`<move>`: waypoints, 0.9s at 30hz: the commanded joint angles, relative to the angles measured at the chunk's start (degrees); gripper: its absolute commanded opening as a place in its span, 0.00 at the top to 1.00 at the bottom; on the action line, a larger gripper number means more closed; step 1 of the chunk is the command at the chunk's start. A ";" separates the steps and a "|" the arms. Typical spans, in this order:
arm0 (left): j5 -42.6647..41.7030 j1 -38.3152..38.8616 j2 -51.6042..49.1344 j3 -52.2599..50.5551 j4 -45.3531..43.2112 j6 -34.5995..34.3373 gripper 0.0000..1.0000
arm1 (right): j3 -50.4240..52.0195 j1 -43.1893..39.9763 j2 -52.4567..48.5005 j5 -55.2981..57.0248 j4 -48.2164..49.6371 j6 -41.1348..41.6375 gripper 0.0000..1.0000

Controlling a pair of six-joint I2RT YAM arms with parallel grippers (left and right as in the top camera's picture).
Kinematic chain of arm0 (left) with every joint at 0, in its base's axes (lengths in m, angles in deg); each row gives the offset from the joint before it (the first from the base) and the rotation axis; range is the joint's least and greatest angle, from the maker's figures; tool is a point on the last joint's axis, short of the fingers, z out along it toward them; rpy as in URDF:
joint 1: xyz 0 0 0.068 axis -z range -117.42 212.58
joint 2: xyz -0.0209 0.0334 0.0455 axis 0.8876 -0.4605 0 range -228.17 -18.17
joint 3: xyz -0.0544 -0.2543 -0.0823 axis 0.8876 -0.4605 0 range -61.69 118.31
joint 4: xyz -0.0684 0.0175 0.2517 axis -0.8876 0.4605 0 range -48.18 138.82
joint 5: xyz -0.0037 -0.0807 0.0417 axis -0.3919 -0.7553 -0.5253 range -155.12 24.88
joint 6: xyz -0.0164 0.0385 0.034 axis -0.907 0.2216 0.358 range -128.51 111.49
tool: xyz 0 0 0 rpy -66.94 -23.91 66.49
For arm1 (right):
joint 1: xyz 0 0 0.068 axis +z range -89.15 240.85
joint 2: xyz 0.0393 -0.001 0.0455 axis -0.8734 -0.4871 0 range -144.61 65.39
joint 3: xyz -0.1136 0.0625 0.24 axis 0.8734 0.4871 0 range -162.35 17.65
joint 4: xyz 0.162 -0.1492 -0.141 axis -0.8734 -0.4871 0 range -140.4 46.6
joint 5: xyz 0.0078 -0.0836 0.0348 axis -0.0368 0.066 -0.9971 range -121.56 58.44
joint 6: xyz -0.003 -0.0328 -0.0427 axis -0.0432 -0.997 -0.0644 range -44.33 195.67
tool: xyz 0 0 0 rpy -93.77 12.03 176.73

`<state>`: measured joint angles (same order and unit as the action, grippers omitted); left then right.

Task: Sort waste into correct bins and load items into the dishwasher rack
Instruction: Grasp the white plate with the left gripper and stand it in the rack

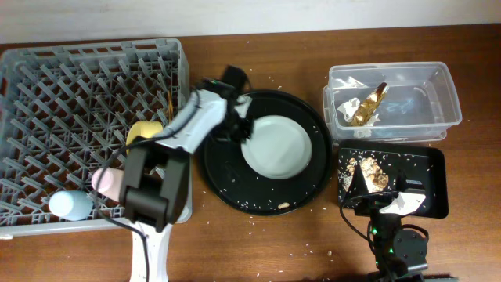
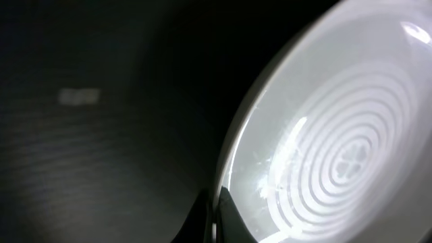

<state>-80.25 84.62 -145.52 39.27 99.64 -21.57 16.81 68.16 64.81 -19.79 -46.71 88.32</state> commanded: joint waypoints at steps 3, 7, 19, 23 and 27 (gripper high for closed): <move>22.91 -10.23 19.15 7.96 8.35 -0.15 1.00 | 0.52 -0.22 0.37 0.50 -0.07 -0.22 0.01; 62.86 -14.80 29.79 7.96 8.22 -0.11 1.00 | 0.52 -0.22 0.37 0.50 -0.07 -0.22 0.02; 71.73 -26.77 15.06 7.82 4.85 9.86 1.00 | 0.52 -0.22 0.37 0.50 -0.07 -0.22 0.02; 69.33 -26.77 9.79 7.82 4.83 9.44 0.97 | 0.52 -0.22 0.37 0.50 -0.07 -0.22 0.01; 53.40 -26.43 15.47 9.11 9.94 9.42 0.00 | 0.52 -0.22 0.37 0.50 -0.07 -0.22 0.02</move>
<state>-14.99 58.04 -135.58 46.97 106.53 -12.15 16.81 68.16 64.81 -19.79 -46.71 88.34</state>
